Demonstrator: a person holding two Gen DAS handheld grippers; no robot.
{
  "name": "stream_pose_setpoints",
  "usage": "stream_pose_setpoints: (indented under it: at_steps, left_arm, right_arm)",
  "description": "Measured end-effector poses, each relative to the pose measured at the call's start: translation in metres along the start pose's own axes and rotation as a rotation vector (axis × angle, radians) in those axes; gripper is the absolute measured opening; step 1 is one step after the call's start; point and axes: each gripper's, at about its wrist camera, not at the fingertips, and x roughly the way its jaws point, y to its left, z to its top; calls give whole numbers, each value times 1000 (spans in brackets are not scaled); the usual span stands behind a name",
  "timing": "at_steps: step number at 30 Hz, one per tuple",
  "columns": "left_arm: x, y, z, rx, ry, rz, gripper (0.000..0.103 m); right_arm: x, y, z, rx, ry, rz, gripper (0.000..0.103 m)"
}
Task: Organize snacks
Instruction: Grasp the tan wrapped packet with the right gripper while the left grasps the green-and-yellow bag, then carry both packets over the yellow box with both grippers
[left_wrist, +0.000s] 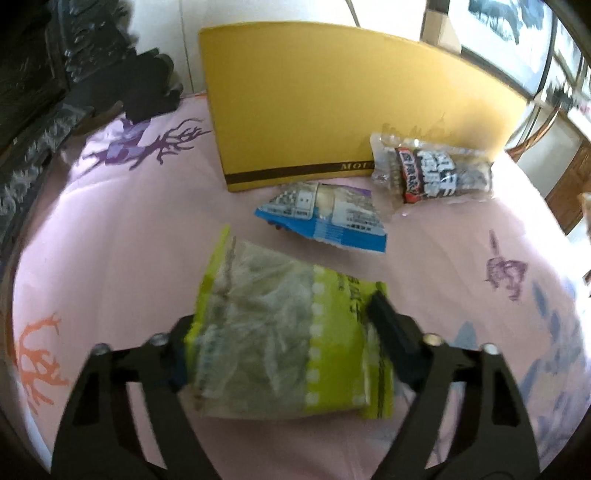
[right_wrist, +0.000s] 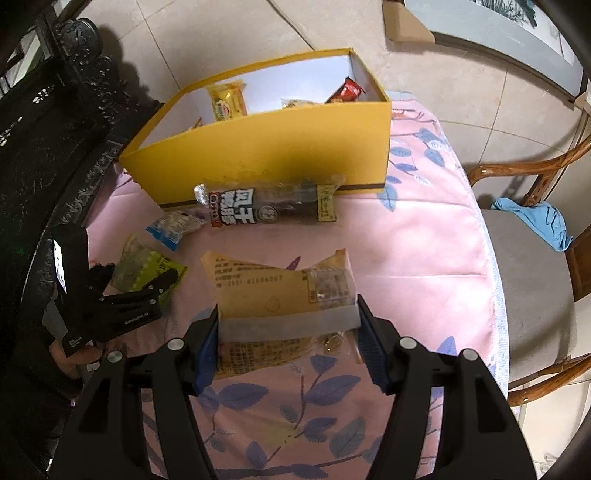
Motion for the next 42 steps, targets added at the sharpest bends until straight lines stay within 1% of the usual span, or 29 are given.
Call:
stream_pose_setpoints:
  at_steps: [1,2,3,5,7,8,9,11,13,15,17,19,20,23,26,28,30,31,33,35,36,39,42]
  left_arm:
    - [-2,1,-1,-14,7,-11,67]
    - [-5,1,-2,-28,12,-20,65]
    - [-11,0,-3,-40,18,-22,60]
    - [-18,-6,-5,-24,12,-21,47]
    - [-27,-15,-5,-8,7,-38,31]
    - [-31,-18,-5,-9,8,-46,26]
    - [-33,-20,-5,-4,9,-51,24]
    - [-38,-28,-6,9,16,-34,21]
    - [-44,-35,-7,7,21,-31,19]
    - [-54,-46,-11,7,41,15,19]
    - [-65,-51,-14,-8,24,58,18]
    - [-79,-52,-16,-66,15,42,18]
    - [-86,-52,-16,-80,5,38,18]
    - [-103,-56,-12,-62,-19,83,18]
    - [-121,-54,-3,-115,-43,104,18]
    - [-138,-57,5,-113,-86,112,18]
    - [-152,-62,12,-91,-126,113,18]
    - [-159,-63,17,-86,-148,109,18]
    - [-164,-64,31,-89,-175,141,18]
    - [-168,-62,51,-85,-215,147,18]
    - [-170,-61,63,-81,-234,152,18]
    - [-171,-60,97,-55,-296,182,18]
    - [-163,-58,130,-42,-333,182,18]
  right_arm:
    - [-2,0,0,3,-5,6,65]
    - [-6,0,1,8,-13,16,65]
    - [-10,-1,2,12,-23,23,65]
    - [-16,0,3,16,-40,33,65]
    - [-23,0,4,14,-58,40,65]
    - [-25,1,4,16,-70,43,65]
    - [-30,1,3,18,-82,51,65]
    - [-35,-1,2,25,-98,65,65]
    - [-40,-3,0,33,-112,75,65]
    - [-45,-7,-2,46,-125,81,65]
    - [-49,-13,-5,65,-136,90,65]
    - [-52,-19,-8,91,-142,104,65]
    - [-53,-22,-9,99,-145,109,65]
    - [-60,-25,-11,97,-171,112,65]
    - [-66,-22,-9,80,-201,122,65]
    - [-72,-19,-6,63,-219,127,65]
    - [-82,-15,-1,40,-257,121,65]
    - [-86,-14,3,31,-271,123,65]
    - [-92,-14,12,16,-296,123,65]
    - [-99,-11,26,-7,-327,112,65]
    - [-103,-9,36,-22,-350,104,65]
    - [-107,-10,62,-46,-383,102,65]
    - [-103,-8,102,-67,-416,96,65]
